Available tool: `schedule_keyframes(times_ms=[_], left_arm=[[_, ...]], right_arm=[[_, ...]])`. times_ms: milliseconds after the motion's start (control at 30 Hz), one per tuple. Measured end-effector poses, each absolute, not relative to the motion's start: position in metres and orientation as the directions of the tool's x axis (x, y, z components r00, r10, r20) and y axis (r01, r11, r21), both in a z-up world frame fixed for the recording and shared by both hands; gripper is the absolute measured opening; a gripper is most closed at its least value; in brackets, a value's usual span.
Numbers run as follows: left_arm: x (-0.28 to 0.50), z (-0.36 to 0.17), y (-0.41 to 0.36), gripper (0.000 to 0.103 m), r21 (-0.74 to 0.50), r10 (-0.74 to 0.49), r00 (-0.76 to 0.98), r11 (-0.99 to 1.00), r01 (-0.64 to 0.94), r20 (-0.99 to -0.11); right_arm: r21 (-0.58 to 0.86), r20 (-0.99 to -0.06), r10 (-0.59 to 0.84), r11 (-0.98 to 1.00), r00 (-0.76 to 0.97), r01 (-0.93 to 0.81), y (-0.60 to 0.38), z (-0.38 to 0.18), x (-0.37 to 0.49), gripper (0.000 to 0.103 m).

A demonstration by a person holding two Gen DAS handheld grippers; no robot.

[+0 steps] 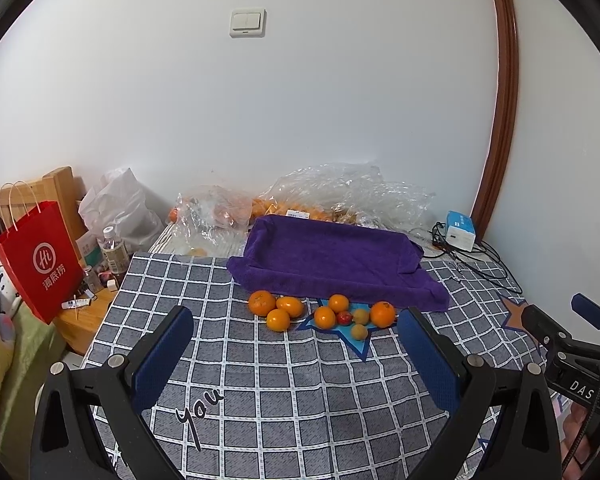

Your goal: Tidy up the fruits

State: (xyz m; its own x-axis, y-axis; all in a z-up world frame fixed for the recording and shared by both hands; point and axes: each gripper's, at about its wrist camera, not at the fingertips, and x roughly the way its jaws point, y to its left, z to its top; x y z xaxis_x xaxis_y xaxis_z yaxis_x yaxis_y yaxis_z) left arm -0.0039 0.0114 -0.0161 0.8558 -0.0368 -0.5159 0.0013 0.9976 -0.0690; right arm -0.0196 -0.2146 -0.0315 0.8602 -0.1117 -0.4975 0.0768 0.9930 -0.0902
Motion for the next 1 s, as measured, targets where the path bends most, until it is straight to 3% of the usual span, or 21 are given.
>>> schedule_keyframes(times_ms=[633,1000], left_arm=[[-0.005,-0.018,0.008,0.103,-0.076,-0.049,0.859,0.997,0.012,-0.509],[0.026,-0.05,0.016,0.103,-0.077,-0.027,0.827,0.997,-0.02,-0.561]], right_arm=[[-0.081,-0.486,-0.097,0.995,0.869,0.065,-0.212,-0.032,-0.022,0.103],[-0.077,-0.529,-0.067,0.997,0.846,0.031,-0.21,-0.05,0.007,0.103]])
